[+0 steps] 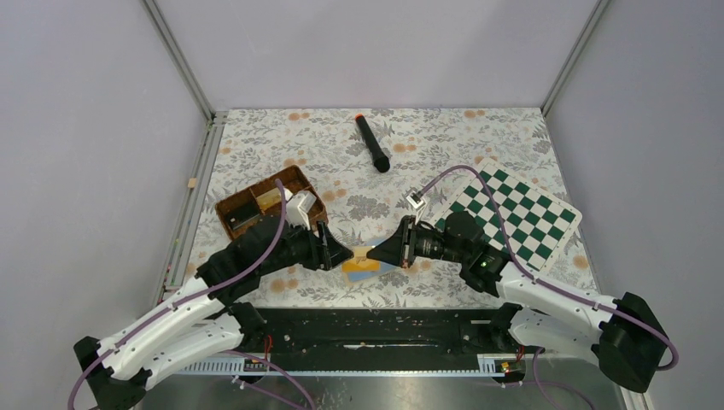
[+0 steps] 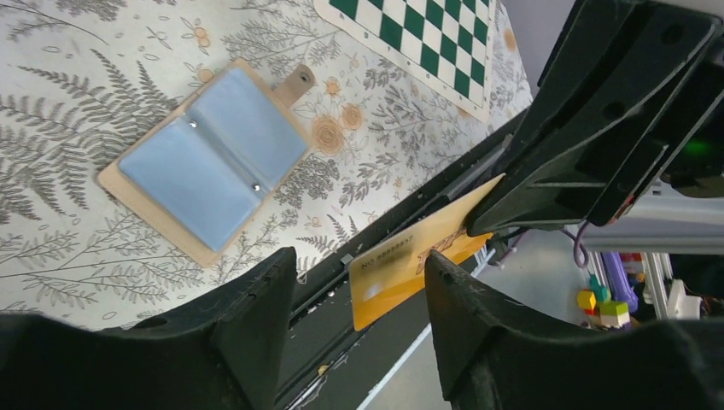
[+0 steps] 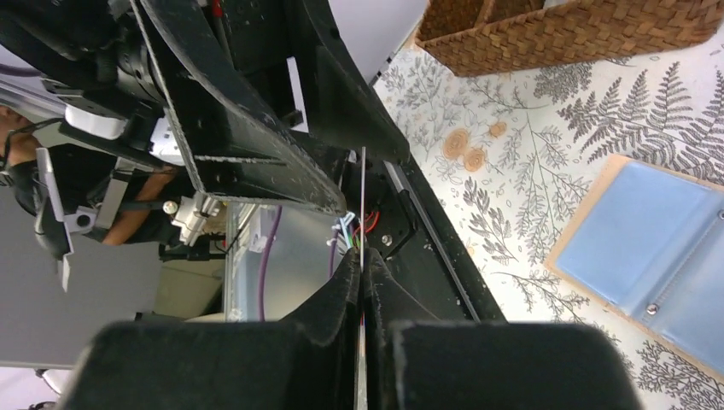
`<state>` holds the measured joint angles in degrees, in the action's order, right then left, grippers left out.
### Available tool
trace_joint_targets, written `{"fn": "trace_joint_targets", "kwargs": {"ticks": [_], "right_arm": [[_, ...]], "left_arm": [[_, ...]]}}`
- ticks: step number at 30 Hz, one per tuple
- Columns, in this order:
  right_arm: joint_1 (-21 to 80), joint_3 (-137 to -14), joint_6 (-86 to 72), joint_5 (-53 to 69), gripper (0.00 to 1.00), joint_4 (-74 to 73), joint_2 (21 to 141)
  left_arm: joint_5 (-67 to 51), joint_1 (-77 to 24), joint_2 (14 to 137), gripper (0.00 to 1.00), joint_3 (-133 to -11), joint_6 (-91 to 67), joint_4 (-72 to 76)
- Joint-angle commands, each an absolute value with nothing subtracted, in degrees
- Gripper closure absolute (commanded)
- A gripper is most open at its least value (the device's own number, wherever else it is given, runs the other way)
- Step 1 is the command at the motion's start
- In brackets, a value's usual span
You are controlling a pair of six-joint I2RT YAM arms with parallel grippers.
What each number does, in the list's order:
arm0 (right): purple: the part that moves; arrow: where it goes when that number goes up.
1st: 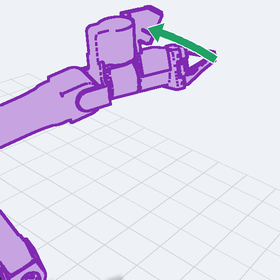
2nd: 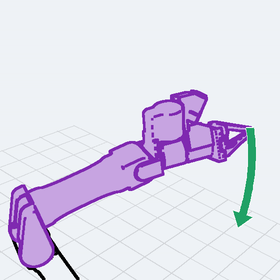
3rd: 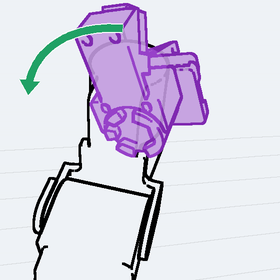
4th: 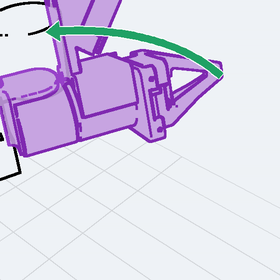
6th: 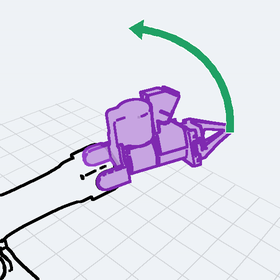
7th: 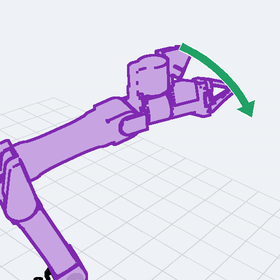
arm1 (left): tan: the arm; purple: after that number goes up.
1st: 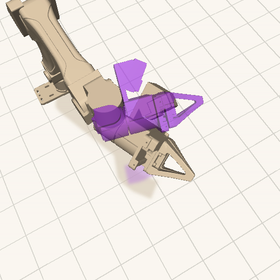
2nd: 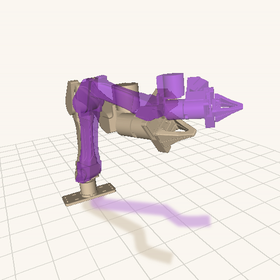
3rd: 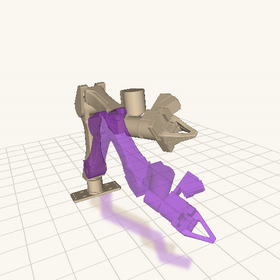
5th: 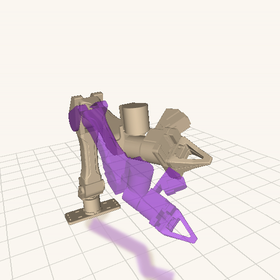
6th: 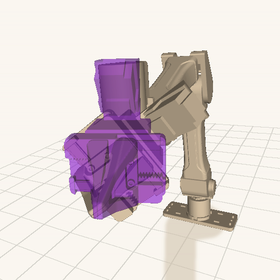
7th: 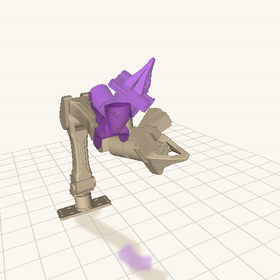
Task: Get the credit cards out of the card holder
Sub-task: Remove the credit card from the card holder.
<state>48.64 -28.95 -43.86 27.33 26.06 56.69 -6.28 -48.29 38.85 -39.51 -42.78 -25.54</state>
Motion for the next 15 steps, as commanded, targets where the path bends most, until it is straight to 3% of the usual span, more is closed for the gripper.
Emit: {"fn": "trace_joint_targets", "kwargs": {"ticks": [1, 15], "right_arm": [[46.6, -30.6, -46.9, 31.3, 1.0, 31.4, 56.1], [40.1, -26.3, -56.1, 35.5, 1.0, 42.3, 57.7]], "left_arm": [[-11.9, -47.9, 38.8, 0.46, -39.9, -42.5, -18.7], [-19.4, -43.3, 36.1, 0.79, -32.8, -52.6, -5.7]]}}
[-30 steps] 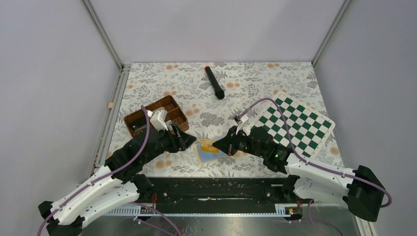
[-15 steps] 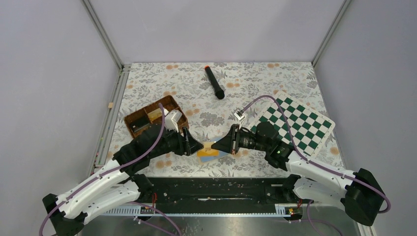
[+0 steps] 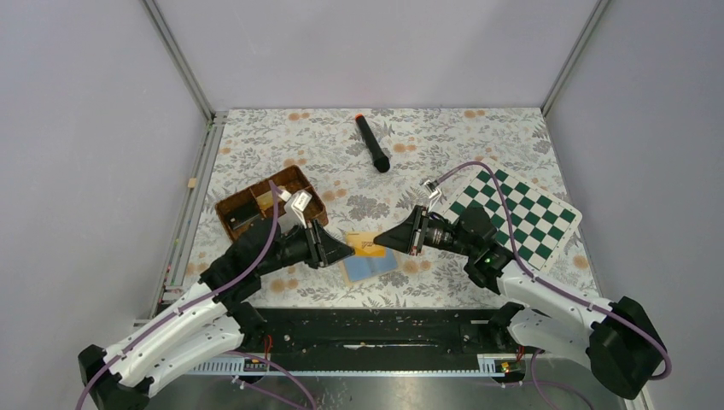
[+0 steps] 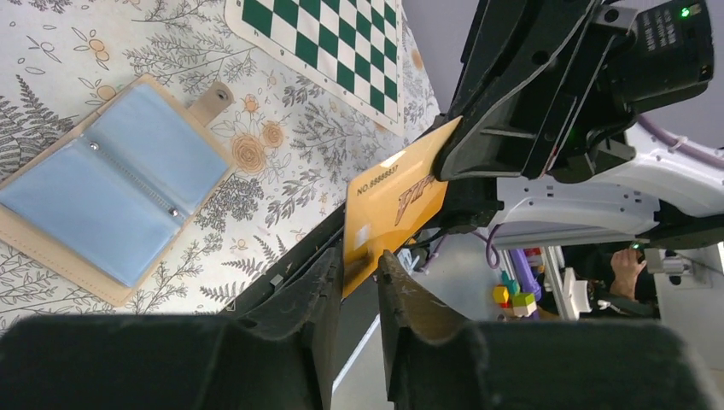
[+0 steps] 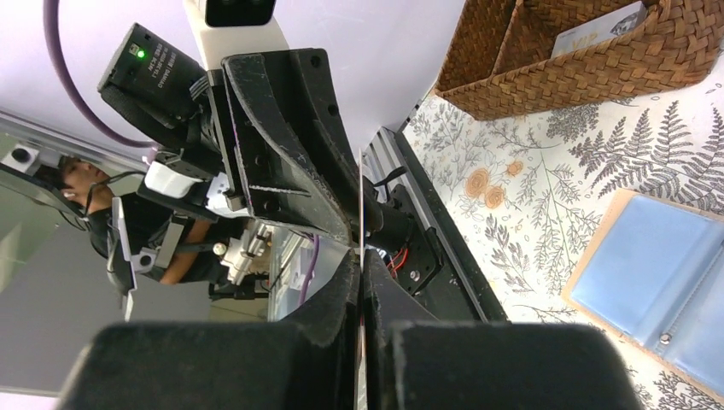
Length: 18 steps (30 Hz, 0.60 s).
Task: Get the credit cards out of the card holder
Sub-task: Remove the credit card from the card holder.
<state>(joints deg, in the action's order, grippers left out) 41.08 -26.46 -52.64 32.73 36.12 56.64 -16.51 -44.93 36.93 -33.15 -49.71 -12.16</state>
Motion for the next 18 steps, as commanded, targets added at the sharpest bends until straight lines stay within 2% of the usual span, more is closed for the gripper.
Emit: {"fn": "trace_joint_targets", "kwargs": {"ticks": [1, 3, 7, 9, 16, 18], "right_arm": [[39.9, -26.2, -56.5, 35.7, 1.0, 42.8, 58.0], [39.7, -25.8, -57.1, 36.4, 1.0, 44.2, 58.6], [39.4, -25.6, -57.0, 37.1, 1.0, 44.6, 59.2], [39.2, -25.4, -57.6, 37.4, 1.0, 45.3, 59.6], [38.6, -25.3, -58.8, 37.6, 0.99, 46.7, 60.1], [38.5, -25.4, -59.0, 37.6, 0.99, 46.7, 60.3]], "left_arm": [[-19.4, -42.8, 35.9, 0.8, -32.6, -53.0, -5.6], [-19.5, -41.9, 35.4, 0.8, -32.2, -53.9, -5.3], [-20.6, -40.2, 35.1, 0.71, -31.3, -55.2, -4.3], [-22.0, -39.7, 35.2, 0.71, -30.9, -55.7, -3.4], [-23.3, -38.7, 34.4, 0.83, -29.6, -56.1, -2.5], [-23.5, -38.4, 34.3, 0.89, -29.1, -56.5, -1.9]]}}
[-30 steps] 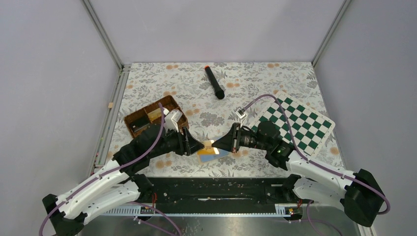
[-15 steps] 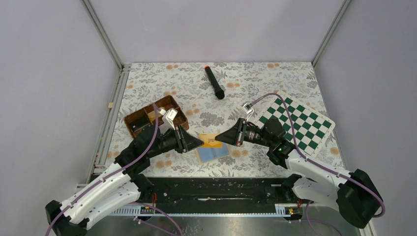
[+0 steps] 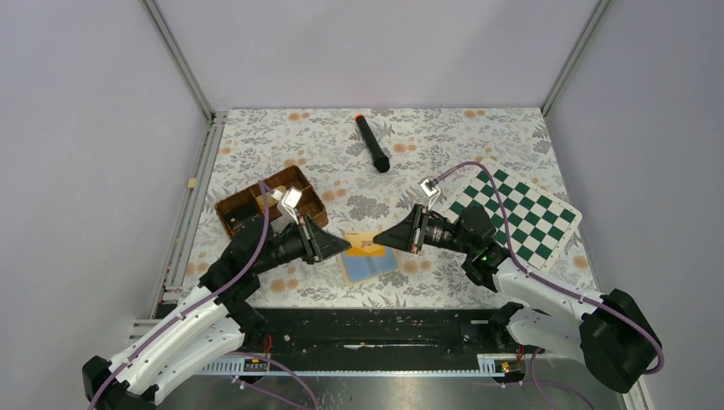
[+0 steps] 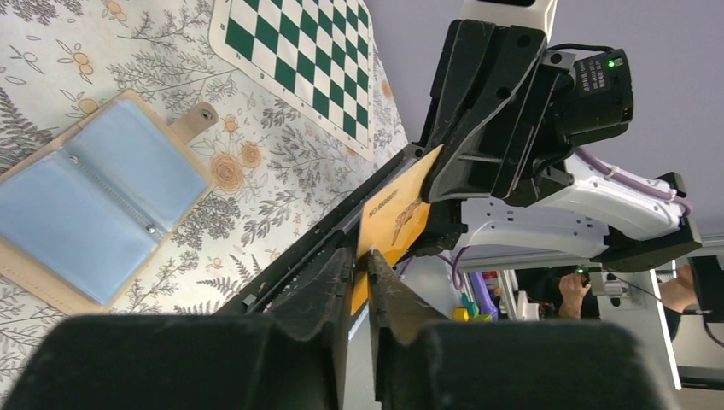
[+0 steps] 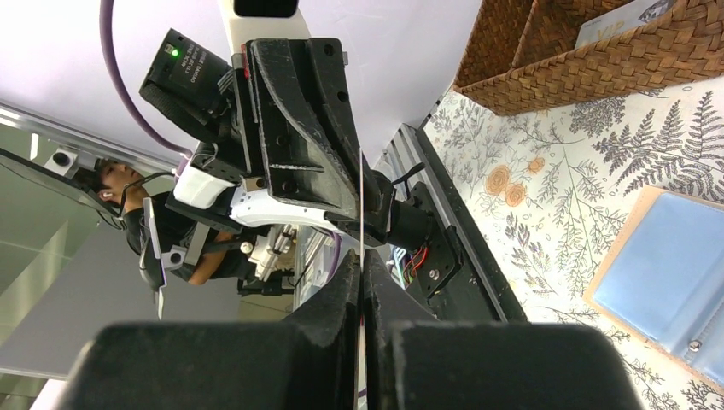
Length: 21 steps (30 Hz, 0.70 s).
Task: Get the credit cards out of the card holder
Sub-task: Remove the credit card from the card holder, then place the credit card in the storage box.
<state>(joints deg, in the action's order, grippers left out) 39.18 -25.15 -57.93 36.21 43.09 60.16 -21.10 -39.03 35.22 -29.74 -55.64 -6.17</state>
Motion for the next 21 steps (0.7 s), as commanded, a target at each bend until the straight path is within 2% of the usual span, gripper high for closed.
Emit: {"fn": "trace_joint_targets", "kwargs": {"ticks": [1, 2, 9, 13, 17, 19, 21], "right_arm": [[38.6, -25.5, -59.0, 37.6, 0.98, 46.6, 60.4], [38.6, -25.4, -59.1, 37.5, 0.97, 46.6, 60.4], [38.5, -27.1, -57.2, 35.7, 0.79, 41.2, 59.9], [38.1, -28.2, -55.6, 33.5, 0.49, 37.0, 58.3], [37.2, -28.8, -53.6, 25.4, 0.2, 28.4, 53.1], [37.3, -31.2, -50.5, 22.1, 0.11, 20.8, 50.5], [37.3, -33.0, -48.8, 20.2, 0.1, 15.7, 48.8]], "left_arm": [[-23.6, -38.4, 34.3, 0.95, -28.9, -56.6, -1.6], [-23.6, -38.2, 34.3, 1.0, -28.8, -56.9, -1.3], [-22.6, -37.5, 34.6, 1.0, -29.9, -57.5, -0.8], [-21.5, -36.8, 35.9, 1.0, -31.4, -56.7, -3.0], [-17.4, -32.9, 35.6, 1.0, -34.4, -55.0, -8.2], [-14.6, -29.9, 35.9, 1.0, -36.6, -53.3, -11.1], [-12.5, -26.7, 36.9, 1.0, -38.3, -51.9, -12.3]]}}
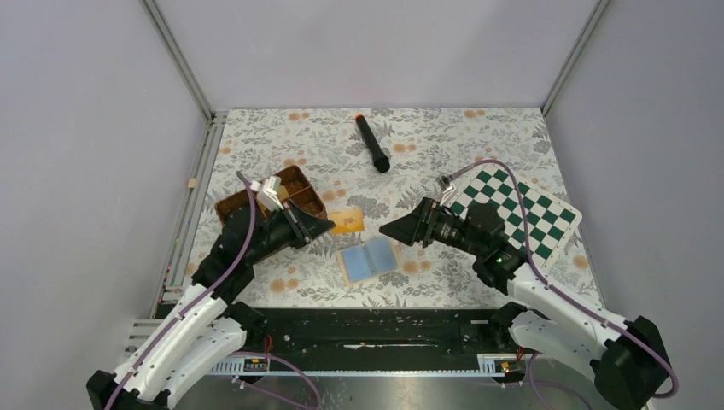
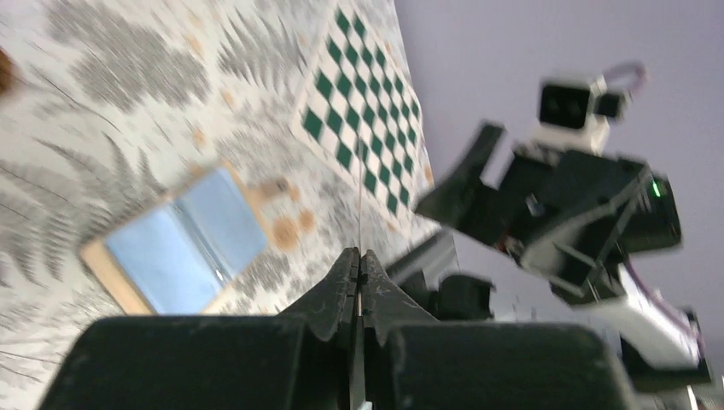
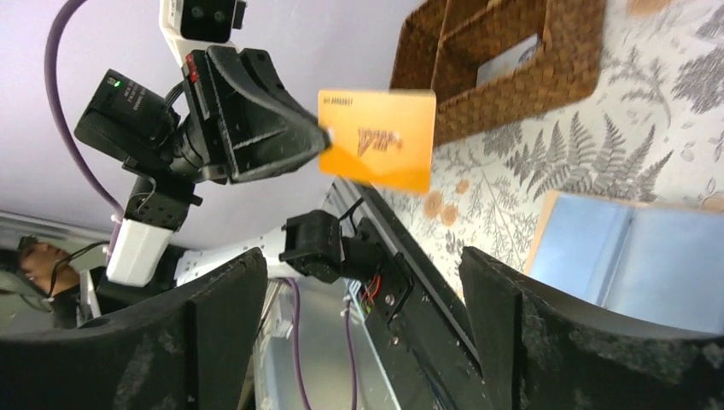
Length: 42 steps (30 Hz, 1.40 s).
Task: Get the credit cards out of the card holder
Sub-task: Place the credit card in the storage box.
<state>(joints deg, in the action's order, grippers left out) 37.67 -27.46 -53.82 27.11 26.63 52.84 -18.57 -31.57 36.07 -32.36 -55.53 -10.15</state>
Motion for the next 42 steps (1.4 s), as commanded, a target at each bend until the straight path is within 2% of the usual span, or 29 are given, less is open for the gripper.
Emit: {"fn": "trace_joint_targets", "kwargs": {"ticks": [1, 4, 10, 15, 21, 29, 36, 42], "right_arm": [[37.2, -33.4, -48.6, 19.7, 0.1, 14.2, 48.2], [37.2, -33.8, -47.8, 19.3, 0.01, 10.8, 47.0], [37.2, -37.6, -42.5, 16.5, 0.01, -6.8, 45.2], [37.3, -39.9, -44.0, 14.9, 0.01, -20.9, 39.4], [37.3, -52.1, -42.7, 13.7, 0.01, -35.6, 39.2], [37.3, -61.7, -37.0, 12.9, 0.01, -39.0, 48.6], [37.2, -70.5, -33.2, 13.7, 0.01, -40.5, 58.5], [36.8, -74.9, -30.5, 13.2, 0.01, -41.8, 63.8]], "left_arm": [[-11.7, -24.9, 37.8, 1.0, -39.0, -51.2, -12.8], [-8.3, -18.5, 41.4, 1.0, -41.5, -49.4, -14.7], [-4.8, -9.5, 46.6, 1.0, -43.2, -50.0, -10.9], [-2.1, -3.5, 52.6, 1.0, -48.2, -48.6, -16.8], [-0.3, -0.9, 58.0, 1.0, -50.5, -45.6, -15.4], [-2.9, 0.0, 65.1, 1.0, -48.3, -46.3, -11.2], [-3.8, 2.0, 74.5, 1.0, -51.7, -42.6, -8.6], [-6.2, 2.3, 77.5, 1.0, -52.1, -43.4, -7.1]]}}
